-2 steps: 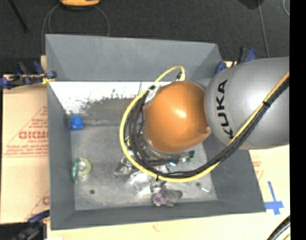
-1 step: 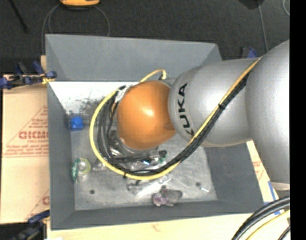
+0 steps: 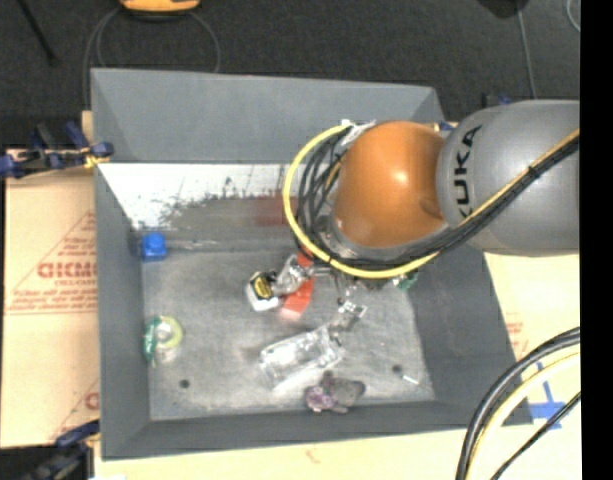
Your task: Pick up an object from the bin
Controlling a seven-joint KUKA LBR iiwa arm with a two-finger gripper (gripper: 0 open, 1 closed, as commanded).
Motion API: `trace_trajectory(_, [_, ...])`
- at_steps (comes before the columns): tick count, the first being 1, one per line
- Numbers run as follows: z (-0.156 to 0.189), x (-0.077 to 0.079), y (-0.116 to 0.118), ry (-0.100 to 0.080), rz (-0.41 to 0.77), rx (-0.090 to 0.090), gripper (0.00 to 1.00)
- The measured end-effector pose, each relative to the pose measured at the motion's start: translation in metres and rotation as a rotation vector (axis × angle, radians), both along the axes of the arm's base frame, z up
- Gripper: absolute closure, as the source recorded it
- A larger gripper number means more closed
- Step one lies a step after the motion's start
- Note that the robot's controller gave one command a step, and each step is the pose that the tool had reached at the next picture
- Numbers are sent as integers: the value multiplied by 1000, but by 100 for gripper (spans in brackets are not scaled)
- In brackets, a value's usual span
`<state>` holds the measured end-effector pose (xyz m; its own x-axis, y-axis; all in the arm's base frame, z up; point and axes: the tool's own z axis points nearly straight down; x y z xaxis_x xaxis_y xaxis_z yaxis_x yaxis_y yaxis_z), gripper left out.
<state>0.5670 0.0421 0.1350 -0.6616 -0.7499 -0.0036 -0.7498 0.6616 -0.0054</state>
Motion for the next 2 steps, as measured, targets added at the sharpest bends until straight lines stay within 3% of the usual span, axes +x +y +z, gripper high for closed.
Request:
trace_trajectory(1, [-24, 11, -31, 2, 39, 3, 0])
trace_trajectory(2, [-58, 14, -154, -1, 16, 0, 0])
